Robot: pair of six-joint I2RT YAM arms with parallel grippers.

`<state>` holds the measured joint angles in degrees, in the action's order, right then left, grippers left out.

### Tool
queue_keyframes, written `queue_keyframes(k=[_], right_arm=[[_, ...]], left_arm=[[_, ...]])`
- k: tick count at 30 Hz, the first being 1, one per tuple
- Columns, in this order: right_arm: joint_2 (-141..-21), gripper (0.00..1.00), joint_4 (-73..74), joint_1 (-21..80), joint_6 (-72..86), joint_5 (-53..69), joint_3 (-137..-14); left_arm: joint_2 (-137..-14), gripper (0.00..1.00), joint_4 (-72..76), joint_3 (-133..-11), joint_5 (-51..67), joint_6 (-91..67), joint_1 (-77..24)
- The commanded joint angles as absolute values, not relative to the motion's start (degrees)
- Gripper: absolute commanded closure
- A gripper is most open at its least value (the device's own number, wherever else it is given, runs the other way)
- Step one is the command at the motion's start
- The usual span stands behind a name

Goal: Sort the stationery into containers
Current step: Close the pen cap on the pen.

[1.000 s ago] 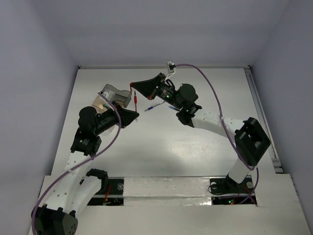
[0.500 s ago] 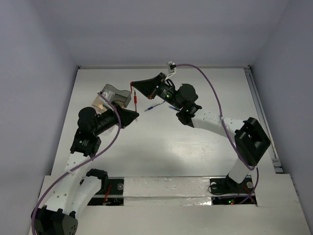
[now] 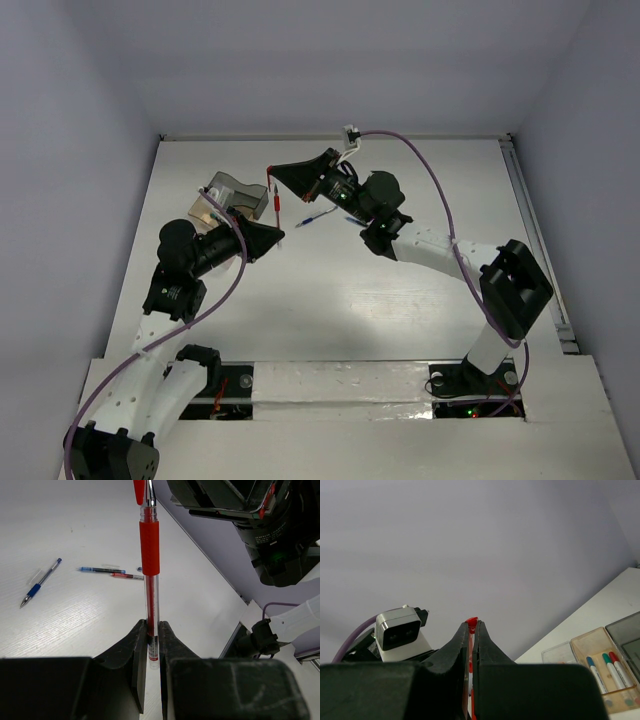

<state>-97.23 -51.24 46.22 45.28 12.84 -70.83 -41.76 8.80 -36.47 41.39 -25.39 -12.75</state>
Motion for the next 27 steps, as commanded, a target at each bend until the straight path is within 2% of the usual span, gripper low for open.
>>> queue_keyframes(k=[1,27], right_arm=[[-96.5,1.0,-53.8,46.1,45.4,12.1,-72.2],[-96.3,1.0,-54.7,44.6,46.9,14.5,-70.0]], left_arm=[[-40.7,1.0,12.1,-37.0,42.5,-25.5,-13.0],[-41.0,1.0,12.1,-37.1,42.4,-25.5,-13.0]])
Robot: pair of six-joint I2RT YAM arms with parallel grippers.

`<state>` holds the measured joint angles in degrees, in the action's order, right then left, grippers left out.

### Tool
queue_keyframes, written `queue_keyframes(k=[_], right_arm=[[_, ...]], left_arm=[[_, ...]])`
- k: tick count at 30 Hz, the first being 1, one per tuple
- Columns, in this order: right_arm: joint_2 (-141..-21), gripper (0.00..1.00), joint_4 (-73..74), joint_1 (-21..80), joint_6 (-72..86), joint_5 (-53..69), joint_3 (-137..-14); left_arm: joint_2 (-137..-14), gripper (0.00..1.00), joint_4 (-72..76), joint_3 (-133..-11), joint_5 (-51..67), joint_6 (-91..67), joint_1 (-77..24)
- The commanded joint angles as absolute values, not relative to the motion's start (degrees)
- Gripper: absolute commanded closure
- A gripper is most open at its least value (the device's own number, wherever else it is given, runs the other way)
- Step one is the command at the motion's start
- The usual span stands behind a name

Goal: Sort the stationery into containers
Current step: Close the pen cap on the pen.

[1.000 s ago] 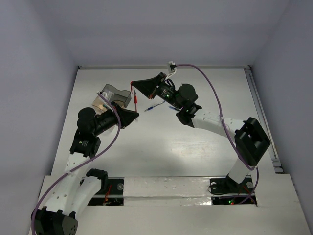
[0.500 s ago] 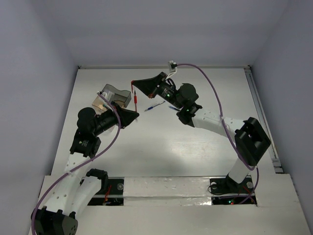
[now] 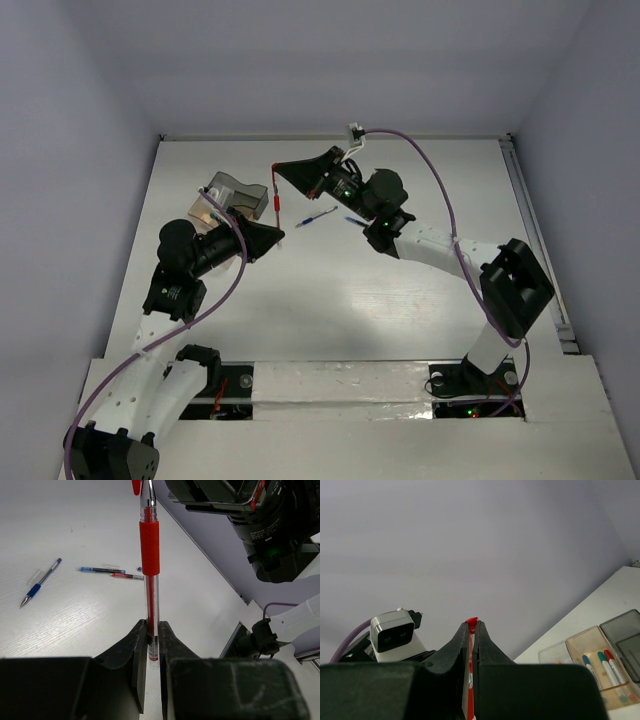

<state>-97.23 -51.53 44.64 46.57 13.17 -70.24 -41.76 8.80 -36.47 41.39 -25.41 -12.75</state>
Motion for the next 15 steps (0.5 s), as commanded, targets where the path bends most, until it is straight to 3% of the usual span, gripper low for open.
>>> queue_keyframes(k=[1,15], right_arm=[[-96.5,1.0,-54.8,44.6,47.1,14.7,-70.0],[-94.7,1.0,-56.1,44.6,44.7,14.8,-67.5]], left_arm=[[-41.0,1.0,12.1,-37.1,42.4,-25.5,-13.0],[-41.6,1.0,11.8,-37.2,41.6,-25.5,-13.0]])
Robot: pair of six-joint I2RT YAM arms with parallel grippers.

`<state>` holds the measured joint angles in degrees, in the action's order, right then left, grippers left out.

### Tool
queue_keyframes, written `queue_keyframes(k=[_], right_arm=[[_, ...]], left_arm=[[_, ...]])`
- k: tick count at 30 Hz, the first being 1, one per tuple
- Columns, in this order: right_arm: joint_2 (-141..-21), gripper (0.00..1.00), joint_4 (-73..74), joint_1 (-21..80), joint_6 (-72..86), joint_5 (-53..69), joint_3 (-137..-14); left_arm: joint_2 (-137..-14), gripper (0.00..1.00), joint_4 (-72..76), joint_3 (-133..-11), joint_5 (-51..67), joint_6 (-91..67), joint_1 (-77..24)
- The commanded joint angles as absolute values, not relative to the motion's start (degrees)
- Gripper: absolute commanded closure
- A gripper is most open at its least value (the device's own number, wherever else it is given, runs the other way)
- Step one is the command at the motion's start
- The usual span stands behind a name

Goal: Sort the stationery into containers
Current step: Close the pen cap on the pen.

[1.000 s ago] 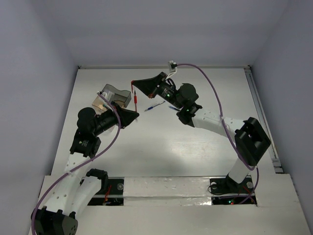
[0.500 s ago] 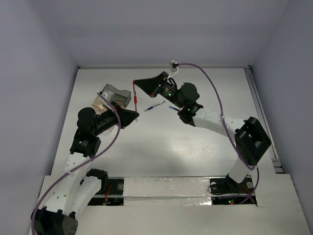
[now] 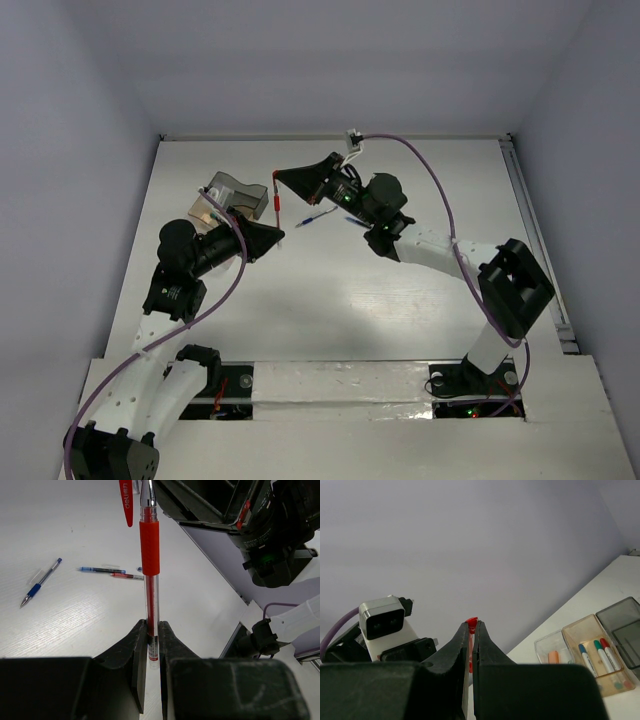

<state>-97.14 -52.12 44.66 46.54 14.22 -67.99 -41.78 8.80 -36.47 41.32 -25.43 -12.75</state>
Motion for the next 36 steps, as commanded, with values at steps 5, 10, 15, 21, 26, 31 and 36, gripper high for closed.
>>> queue_keyframes(k=[5,10,15,21,26,31,36], right_arm=[[-94.4,1.0,-54.8,44.6,42.7,13.1,-69.3],[-95.0,1.0,-54.9,44.6,42.0,12.0,-71.7],[-94.7,1.0,-55.5,44.6,41.9,12.3,-71.5],[-94.7,1.0,-55.5,45.1,42.4,13.2,-71.0],[-94.1,1.0,-56.7,45.6,42.5,13.7,-69.5],[-93.7,1.0,-56.5,45.6,41.7,14.1,-69.4],[-93.7,1.0,-56.4,46.1,40.7,14.4,-69.5]], left_arm=[[-41.9,1.0,12.0,-37.2,42.2,-25.6,-13.0],[-42.1,1.0,12.1,-37.1,42.6,-25.6,-13.0],[-42.0,1.0,12.0,-37.1,42.5,-25.6,-13.0],[-42.0,1.0,12.2,-37.1,42.6,-25.7,-13.0],[-42.4,1.0,12.0,-37.1,42.3,-25.7,-13.0],[-42.6,1.0,12.0,-37.2,42.4,-25.7,-13.0],[-42.9,1.0,12.0,-37.2,42.3,-25.8,-13.0]])
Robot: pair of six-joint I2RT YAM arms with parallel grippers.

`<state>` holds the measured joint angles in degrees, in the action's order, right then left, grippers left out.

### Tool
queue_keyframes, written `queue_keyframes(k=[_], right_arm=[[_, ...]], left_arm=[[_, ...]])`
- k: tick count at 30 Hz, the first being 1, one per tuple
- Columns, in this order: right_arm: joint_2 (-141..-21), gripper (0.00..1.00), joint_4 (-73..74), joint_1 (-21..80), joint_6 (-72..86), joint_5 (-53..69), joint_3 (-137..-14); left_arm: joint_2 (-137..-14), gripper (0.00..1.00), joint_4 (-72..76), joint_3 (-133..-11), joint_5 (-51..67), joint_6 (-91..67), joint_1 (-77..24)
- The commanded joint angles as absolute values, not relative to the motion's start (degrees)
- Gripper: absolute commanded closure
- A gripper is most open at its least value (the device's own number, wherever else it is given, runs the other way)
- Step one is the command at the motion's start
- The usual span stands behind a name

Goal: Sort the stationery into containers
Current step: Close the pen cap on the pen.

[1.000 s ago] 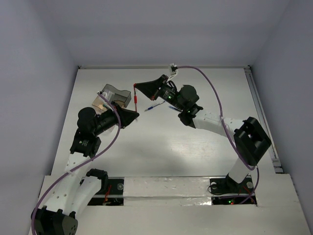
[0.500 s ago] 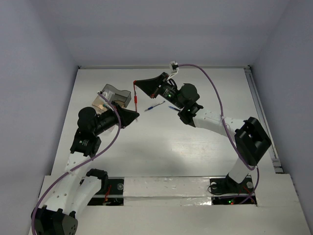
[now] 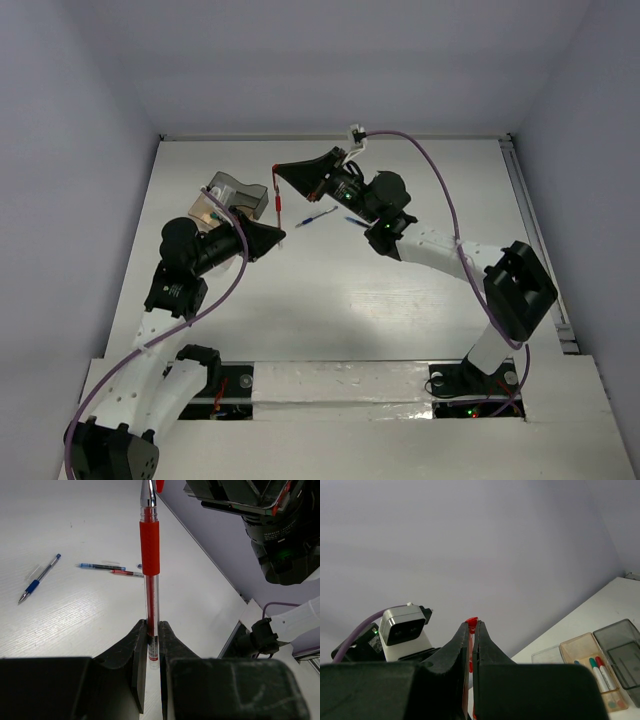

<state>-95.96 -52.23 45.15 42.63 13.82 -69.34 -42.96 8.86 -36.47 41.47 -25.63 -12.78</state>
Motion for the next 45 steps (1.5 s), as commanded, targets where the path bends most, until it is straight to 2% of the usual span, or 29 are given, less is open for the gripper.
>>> queue_keyframes(k=[1,27,45], right_arm=[[-93.7,1.0,-56.3,46.1,40.6,14.2,-69.6],[-94.4,1.0,-56.1,46.1,40.5,13.2,-68.5],[-94.5,1.0,-54.2,46.1,39.0,12.3,-72.3]], left_arm=[[-42.8,1.0,12.0,-37.2,42.3,-25.8,-13.0],[-41.1,1.0,12.7,-36.9,42.3,-25.8,-13.0],[-41.5,1.0,12.5,-36.9,42.5,-25.7,-13.0]])
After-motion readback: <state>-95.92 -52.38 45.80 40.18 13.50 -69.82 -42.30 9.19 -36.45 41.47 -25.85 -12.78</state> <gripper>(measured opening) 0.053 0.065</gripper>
